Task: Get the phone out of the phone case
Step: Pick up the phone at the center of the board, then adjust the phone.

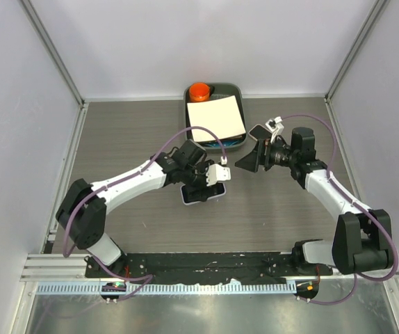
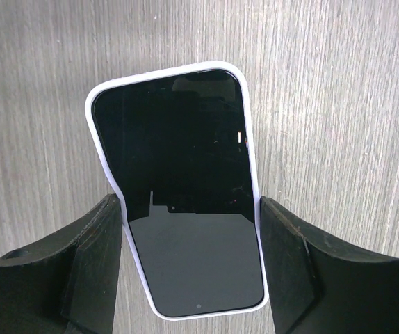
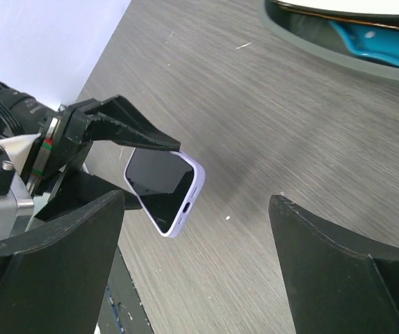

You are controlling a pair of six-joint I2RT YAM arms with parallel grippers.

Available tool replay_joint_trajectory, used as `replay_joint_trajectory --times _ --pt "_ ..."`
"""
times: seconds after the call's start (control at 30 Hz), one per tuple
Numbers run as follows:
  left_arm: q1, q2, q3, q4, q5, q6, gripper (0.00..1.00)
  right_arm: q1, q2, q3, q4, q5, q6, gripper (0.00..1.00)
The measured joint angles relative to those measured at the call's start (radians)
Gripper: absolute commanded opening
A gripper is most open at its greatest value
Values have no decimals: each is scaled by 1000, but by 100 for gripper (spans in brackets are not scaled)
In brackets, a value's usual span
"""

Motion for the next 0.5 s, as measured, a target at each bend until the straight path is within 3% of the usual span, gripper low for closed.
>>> replay_joint_trajectory --times 0.5 --pt "-6 -63 3 18 -1 -23 0 97 79 0 2 -35 -11 86"
